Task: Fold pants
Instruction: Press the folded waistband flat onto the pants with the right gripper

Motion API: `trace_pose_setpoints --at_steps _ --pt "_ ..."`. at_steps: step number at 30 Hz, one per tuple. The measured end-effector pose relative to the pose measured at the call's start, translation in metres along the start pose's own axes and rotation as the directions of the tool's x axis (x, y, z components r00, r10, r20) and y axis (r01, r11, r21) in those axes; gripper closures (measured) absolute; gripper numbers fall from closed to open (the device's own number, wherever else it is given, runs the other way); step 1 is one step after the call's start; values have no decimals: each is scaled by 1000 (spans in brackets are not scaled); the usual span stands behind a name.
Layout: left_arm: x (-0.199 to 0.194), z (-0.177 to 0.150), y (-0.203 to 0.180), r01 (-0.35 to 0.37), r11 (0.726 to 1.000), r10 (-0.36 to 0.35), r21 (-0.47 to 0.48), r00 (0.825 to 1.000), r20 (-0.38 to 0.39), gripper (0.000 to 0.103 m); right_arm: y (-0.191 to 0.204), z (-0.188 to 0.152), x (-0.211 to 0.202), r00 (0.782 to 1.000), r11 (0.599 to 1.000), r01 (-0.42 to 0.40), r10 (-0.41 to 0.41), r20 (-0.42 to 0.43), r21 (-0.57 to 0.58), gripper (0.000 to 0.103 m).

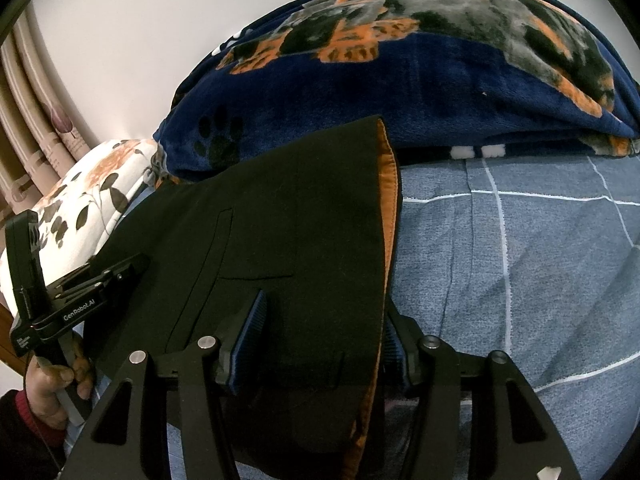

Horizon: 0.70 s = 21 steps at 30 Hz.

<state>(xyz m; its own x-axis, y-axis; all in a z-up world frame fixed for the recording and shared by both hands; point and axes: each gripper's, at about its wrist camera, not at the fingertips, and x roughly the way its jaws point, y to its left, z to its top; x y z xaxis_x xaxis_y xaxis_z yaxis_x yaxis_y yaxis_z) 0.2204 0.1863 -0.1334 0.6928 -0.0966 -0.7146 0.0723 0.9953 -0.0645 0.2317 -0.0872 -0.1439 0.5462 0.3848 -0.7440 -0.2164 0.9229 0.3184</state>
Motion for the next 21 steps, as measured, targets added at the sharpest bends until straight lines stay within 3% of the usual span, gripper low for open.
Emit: trace_pose_setpoints --at_steps 21 --pt "0 -1 0 -2 1000 2 0 1000 0 60 0 0 0 1000 1000 1 -1 -2 -4 50"
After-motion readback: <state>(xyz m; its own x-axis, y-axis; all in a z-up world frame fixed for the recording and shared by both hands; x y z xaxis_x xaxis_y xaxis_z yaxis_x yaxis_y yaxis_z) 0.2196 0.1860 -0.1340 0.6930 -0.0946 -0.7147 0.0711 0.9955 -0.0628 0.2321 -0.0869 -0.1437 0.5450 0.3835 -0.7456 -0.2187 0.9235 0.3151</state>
